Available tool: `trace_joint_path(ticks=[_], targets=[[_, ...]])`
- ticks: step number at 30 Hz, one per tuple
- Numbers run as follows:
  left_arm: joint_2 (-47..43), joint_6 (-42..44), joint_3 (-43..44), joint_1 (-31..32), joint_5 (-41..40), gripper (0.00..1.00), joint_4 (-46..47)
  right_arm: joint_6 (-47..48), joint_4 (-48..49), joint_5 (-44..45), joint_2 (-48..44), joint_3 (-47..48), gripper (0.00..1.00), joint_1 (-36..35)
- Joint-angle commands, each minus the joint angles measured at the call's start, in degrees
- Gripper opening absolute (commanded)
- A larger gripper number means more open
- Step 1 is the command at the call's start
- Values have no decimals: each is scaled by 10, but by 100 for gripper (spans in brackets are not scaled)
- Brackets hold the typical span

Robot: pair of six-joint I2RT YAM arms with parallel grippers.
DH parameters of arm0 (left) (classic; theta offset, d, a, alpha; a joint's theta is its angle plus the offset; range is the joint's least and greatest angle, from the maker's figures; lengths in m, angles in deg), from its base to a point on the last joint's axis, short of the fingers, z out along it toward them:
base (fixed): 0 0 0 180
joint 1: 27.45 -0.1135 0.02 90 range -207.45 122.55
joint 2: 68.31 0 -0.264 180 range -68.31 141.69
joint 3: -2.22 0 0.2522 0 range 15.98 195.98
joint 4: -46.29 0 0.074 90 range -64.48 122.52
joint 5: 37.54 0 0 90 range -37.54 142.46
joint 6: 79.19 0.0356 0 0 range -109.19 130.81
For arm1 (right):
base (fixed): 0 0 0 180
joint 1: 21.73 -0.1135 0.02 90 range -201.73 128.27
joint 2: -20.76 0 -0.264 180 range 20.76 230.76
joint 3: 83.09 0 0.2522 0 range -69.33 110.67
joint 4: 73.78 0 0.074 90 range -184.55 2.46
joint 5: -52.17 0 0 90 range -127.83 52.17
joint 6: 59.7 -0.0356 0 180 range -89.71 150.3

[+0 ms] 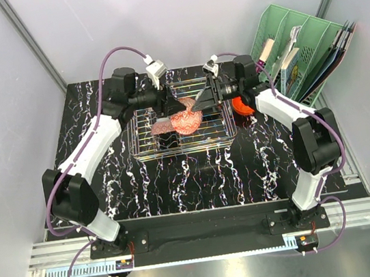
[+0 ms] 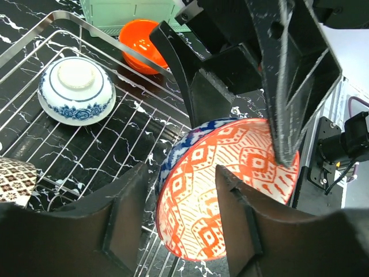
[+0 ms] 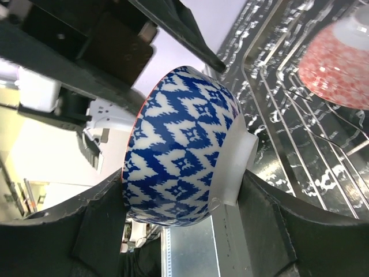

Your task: Load the bowls into the dish rack

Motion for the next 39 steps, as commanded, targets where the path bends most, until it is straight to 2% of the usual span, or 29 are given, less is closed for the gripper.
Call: trace_joint_path(ticks=[1, 5, 8, 14, 21, 23, 27, 35, 39], targets=[[-4, 7, 12, -6, -9, 61, 19, 91, -103, 39, -37, 50, 0, 2], [-10, 9, 14, -17, -34, 63, 9, 218, -250, 108, -38, 93, 0, 4], [-17, 6, 12, -35, -67, 65, -2, 286, -331, 195, -40, 128, 0, 3], [-52, 11, -15, -85, -117, 66, -34, 345, -402, 366, -43, 165, 0, 0], [-126, 49, -66, -136, -172, 74, -81, 397, -442, 530, -31, 178, 0, -17], [-143, 57, -76, -144, -225, 79, -95, 414, -444, 565, -23, 179, 0, -27], [-175, 73, -96, -163, -259, 99, -124, 439, -453, 660, -7, 190, 0, -61], [-227, 84, -119, -216, -268, 99, -151, 516, -457, 858, 23, 190, 0, -135], [-254, 95, -142, -252, -260, 99, -156, 535, -458, 906, 40, 191, 0, -147]])
